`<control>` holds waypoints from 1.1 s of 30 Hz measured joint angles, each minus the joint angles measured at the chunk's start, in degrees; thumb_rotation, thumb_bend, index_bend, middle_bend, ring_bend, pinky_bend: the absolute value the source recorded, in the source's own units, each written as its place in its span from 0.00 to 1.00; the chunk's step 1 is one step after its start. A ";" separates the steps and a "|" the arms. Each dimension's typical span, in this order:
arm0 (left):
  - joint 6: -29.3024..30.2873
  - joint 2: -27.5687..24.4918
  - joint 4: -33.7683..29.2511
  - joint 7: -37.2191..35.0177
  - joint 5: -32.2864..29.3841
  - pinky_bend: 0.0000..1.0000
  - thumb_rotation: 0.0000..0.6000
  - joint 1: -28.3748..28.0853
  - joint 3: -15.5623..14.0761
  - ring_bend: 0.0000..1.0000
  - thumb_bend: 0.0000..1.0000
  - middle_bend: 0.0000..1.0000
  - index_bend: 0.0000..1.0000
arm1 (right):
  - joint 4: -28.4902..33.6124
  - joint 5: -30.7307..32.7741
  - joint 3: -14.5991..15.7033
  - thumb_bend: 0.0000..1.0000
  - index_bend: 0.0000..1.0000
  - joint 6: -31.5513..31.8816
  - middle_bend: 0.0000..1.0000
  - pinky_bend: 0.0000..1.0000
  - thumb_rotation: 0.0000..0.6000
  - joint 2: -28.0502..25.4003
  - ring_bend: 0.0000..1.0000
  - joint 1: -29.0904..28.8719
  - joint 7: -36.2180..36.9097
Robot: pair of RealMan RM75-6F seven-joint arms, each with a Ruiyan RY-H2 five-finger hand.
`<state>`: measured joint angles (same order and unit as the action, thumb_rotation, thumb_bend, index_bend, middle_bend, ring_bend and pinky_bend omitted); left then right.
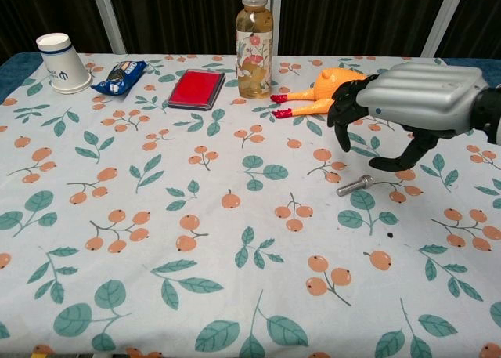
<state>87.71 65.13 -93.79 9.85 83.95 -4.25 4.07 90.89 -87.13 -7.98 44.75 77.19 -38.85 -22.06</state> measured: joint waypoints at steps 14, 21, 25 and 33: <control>-0.24 0.59 1.36 -1.52 -0.06 0.01 1.00 -0.09 -0.02 0.00 0.00 0.15 0.19 | -5.67 0.81 3.19 0.27 0.48 2.47 0.22 0.15 1.00 7.39 0.06 -1.34 -0.36; -0.23 0.92 2.01 -2.24 0.07 0.01 1.00 -0.01 -0.16 0.00 0.00 0.15 0.19 | -8.44 0.74 4.37 0.27 0.50 4.49 0.23 0.13 1.00 9.98 0.06 -0.91 -0.09; -0.11 0.97 2.17 -2.54 0.15 0.01 1.00 0.12 -0.26 0.00 0.00 0.15 0.19 | -9.94 0.68 4.95 0.27 0.50 5.76 0.23 0.13 1.00 11.24 0.06 -0.59 0.64; -0.05 1.15 2.47 -2.99 0.20 0.01 1.00 0.25 -0.37 0.00 0.00 0.15 0.19 | -11.14 0.70 5.74 0.27 0.53 6.38 0.24 0.12 1.00 12.12 0.06 -0.60 1.14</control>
<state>87.65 66.27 -91.32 6.86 84.15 -4.00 3.70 79.75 -86.43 -2.24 51.13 89.31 -39.45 -20.92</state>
